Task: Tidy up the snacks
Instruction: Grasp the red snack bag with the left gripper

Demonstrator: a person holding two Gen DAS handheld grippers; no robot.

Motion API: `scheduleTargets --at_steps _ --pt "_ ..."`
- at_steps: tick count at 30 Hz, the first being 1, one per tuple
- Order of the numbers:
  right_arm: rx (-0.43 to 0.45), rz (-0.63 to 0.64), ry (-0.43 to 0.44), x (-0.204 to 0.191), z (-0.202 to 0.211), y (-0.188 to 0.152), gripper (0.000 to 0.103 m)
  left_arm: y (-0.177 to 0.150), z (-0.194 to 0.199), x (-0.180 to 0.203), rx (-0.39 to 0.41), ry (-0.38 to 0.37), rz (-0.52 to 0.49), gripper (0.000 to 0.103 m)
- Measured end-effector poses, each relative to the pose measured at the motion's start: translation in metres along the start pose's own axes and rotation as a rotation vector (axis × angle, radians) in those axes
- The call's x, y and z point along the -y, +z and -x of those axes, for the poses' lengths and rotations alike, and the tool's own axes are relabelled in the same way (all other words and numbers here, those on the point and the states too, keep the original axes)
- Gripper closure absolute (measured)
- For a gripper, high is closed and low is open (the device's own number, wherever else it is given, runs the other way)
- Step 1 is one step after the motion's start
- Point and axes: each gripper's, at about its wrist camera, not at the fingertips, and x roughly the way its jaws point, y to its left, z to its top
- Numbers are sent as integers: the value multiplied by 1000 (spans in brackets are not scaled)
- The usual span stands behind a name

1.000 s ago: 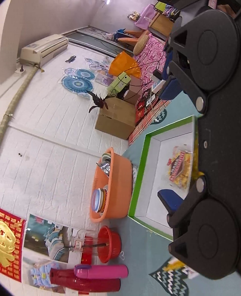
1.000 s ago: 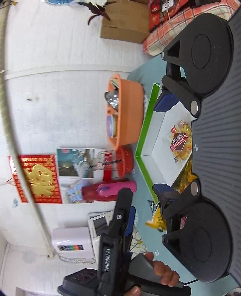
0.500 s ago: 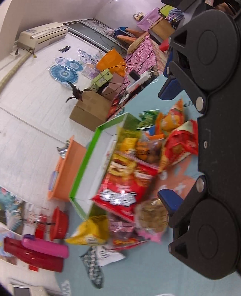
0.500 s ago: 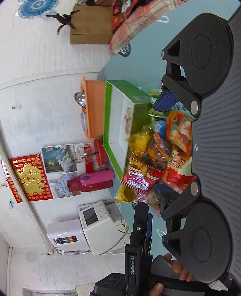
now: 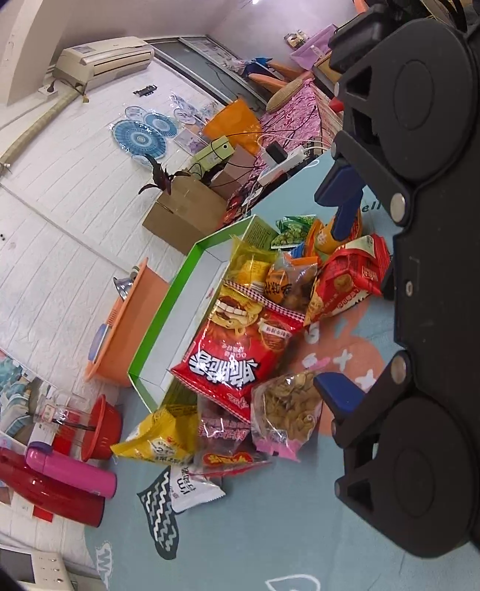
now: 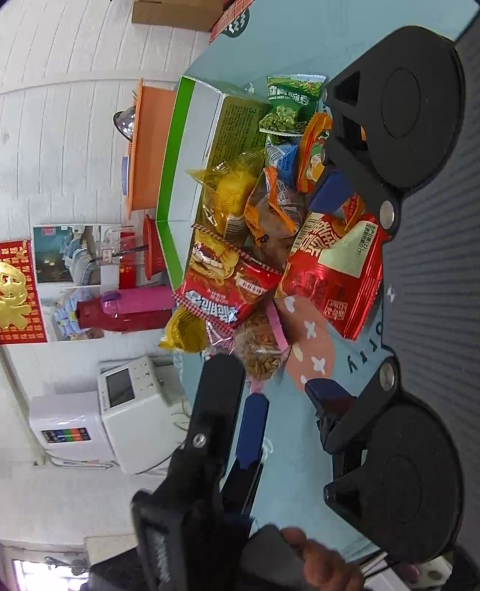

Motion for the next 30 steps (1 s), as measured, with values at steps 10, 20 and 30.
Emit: scheduleTargets --at_steps 10,20,30 --pt "-52 -31 85 -5 12 -12 0 -2 -41 0 -133 -80 -14 0" --pt "-82 -56 45 -1 2 -14 0 -4 -60 -5 -178 -84 -6 3" --pt "-58 -36 -10 -5 6 -12 21 -11 -52 -2 -167 -68 -23 37"
